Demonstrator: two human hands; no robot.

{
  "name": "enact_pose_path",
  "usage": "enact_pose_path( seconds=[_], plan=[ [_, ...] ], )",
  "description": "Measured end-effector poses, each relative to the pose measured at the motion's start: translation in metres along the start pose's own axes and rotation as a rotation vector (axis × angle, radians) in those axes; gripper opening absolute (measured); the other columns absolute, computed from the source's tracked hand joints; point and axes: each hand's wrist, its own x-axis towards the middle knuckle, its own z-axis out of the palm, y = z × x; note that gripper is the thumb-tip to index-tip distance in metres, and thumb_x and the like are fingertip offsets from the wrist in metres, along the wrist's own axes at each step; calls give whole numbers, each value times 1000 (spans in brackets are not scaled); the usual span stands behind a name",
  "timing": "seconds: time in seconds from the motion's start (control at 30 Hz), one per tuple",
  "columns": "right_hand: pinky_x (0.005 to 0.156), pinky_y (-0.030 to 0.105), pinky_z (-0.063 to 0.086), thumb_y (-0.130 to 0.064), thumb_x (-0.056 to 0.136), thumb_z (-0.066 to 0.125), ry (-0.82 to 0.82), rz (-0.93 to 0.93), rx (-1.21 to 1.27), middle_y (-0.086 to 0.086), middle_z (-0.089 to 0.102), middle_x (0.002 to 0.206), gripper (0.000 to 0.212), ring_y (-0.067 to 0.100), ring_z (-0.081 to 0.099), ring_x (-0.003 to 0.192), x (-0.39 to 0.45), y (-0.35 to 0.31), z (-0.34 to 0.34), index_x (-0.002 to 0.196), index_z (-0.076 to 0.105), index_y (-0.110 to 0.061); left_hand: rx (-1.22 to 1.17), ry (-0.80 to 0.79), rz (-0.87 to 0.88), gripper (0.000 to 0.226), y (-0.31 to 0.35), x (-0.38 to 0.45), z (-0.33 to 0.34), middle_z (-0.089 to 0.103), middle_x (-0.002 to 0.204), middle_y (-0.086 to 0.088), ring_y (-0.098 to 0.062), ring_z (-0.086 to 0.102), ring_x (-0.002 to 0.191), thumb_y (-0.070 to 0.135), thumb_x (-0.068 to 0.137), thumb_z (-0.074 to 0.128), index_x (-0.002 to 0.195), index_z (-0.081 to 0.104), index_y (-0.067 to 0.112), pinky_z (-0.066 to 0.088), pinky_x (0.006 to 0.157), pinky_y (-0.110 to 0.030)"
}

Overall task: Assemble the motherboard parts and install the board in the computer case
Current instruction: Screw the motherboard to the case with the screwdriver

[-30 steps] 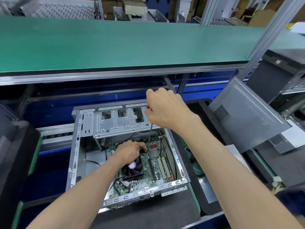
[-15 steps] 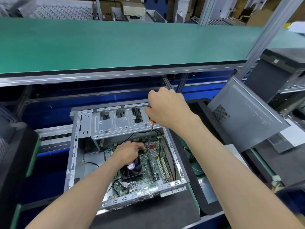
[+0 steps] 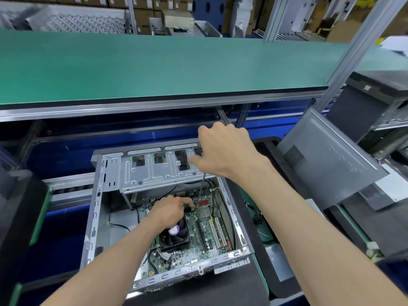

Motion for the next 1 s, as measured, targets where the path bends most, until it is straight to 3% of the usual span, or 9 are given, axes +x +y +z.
enact_pose_path(
  seconds=[0.13,0.23,0.37,0.47,0.57,0.63,0.77,0.9,1.0],
  plan=[
    [59,33,29,-20,71,58,-149,-44,259,-2,53,95,34,25,50,76,-1,2,-5,104,50,-20,4,9,12,49,0,1,1,52,46,7,-10,45,40,15,90,33,101,59,55,38,46,-26],
    [52,31,21,-23,86,60,-43,-36,126,-1,41,77,19,28,44,71,-1,1,1,92,44,-15,2,18,11,49,-3,3,4,53,47,7,-11,46,42,16,91,33,102,59,57,38,46,-27],
    [52,31,15,-47,95,55,48,17,-63,-3,28,67,47,23,32,56,1,2,5,68,27,-21,5,30,23,50,-5,4,6,53,48,6,-11,44,40,17,91,31,107,59,55,32,45,-27],
    [54,30,22,-35,80,62,-58,-61,149,-1,48,86,25,25,49,71,-1,1,-1,92,45,-20,6,26,23,50,-4,4,5,52,47,6,-10,43,39,17,90,31,107,59,55,31,44,-27],
    [57,32,30,-18,74,60,-129,-70,253,1,54,95,30,27,52,79,-1,-1,-5,102,48,-18,2,24,17,50,-3,3,3,48,43,7,-10,41,38,16,91,31,106,60,54,32,44,-27],
    [54,31,27,-20,85,60,-67,-42,157,2,47,81,19,27,45,70,-1,-4,-2,94,44,-14,1,10,22,50,-2,1,2,49,44,6,-12,43,40,16,91,31,106,60,54,38,47,-28],
    [52,32,17,-38,96,56,27,29,-52,-3,27,68,40,20,27,54,0,-4,2,73,31,-17,5,-10,17,52,0,1,0,52,49,4,-14,45,43,13,90,32,105,60,54,43,50,-31],
    [56,30,26,-24,75,62,-90,-41,219,-3,45,91,30,23,47,69,-2,-1,-4,98,43,-20,11,-23,13,50,0,1,1,57,52,4,-15,49,46,14,88,31,103,60,52,46,53,-32],
    [55,33,30,-15,79,61,-63,-23,254,1,49,84,27,29,51,72,-3,-5,-1,100,44,-15,5,-18,7,49,-2,2,1,58,52,5,-14,51,47,16,87,32,101,59,55,49,56,-32]
  ],
)
